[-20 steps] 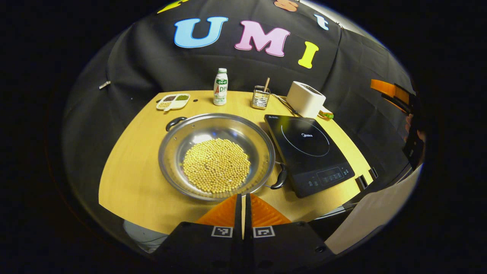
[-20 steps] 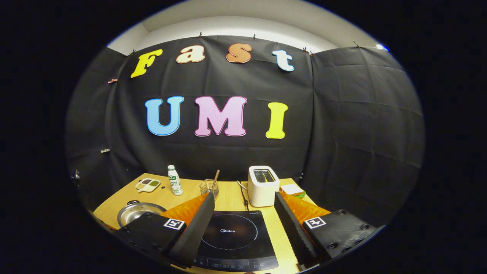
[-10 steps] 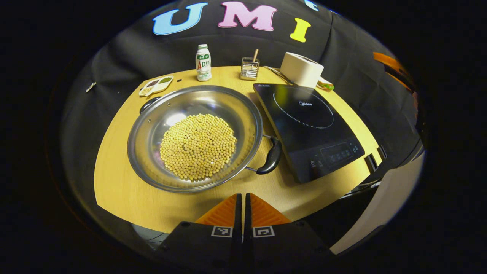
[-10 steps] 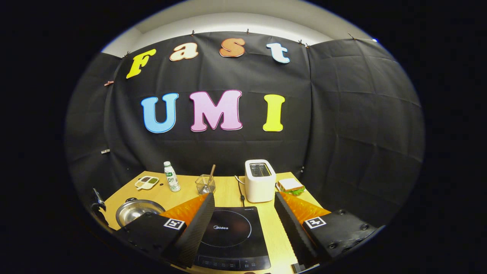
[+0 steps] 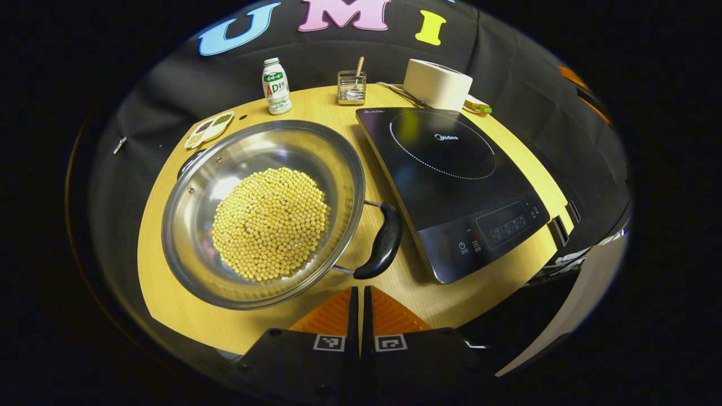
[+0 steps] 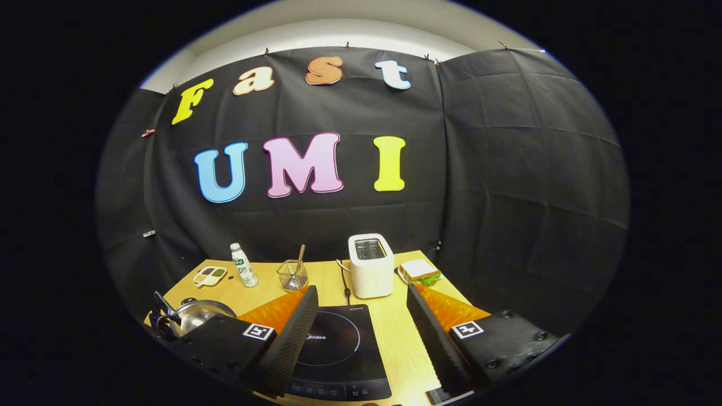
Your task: First push the handle of the pot to place it horizontally, then grasp the pot with both hands and set it on the induction cooktop.
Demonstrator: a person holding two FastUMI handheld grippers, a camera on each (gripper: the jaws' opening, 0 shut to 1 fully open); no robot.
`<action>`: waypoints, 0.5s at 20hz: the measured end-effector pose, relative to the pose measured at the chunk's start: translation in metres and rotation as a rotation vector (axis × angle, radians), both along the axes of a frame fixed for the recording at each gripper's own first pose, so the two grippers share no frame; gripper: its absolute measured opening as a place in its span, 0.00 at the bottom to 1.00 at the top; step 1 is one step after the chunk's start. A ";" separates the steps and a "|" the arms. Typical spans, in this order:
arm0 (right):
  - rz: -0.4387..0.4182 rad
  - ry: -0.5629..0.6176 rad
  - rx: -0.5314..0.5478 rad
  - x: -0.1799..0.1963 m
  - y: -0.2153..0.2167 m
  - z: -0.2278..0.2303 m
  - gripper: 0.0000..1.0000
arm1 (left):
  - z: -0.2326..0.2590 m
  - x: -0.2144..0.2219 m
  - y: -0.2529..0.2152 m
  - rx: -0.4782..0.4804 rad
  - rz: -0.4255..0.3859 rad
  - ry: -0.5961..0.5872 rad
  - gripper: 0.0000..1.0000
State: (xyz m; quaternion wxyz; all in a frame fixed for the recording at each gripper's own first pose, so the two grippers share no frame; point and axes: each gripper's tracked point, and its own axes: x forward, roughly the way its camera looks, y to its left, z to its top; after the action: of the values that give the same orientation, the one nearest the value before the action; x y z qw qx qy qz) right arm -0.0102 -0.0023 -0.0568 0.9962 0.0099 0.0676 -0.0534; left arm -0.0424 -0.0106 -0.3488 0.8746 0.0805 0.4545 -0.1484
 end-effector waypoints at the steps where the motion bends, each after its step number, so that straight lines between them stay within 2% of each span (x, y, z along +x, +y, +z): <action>1: -0.005 0.001 0.002 0.001 -0.002 -0.001 0.98 | -0.001 0.002 -0.001 0.004 -0.004 0.001 0.05; 10: -0.037 0.010 0.007 -0.002 -0.017 -0.004 0.97 | -0.001 0.023 -0.018 0.011 -0.038 0.019 0.05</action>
State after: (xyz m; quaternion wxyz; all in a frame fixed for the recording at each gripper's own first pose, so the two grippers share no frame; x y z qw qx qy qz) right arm -0.0126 -0.0197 -0.0611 0.9947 0.0143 0.0724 -0.0714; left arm -0.0195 -0.0286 -0.3500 0.8669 0.0923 0.4619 -0.1631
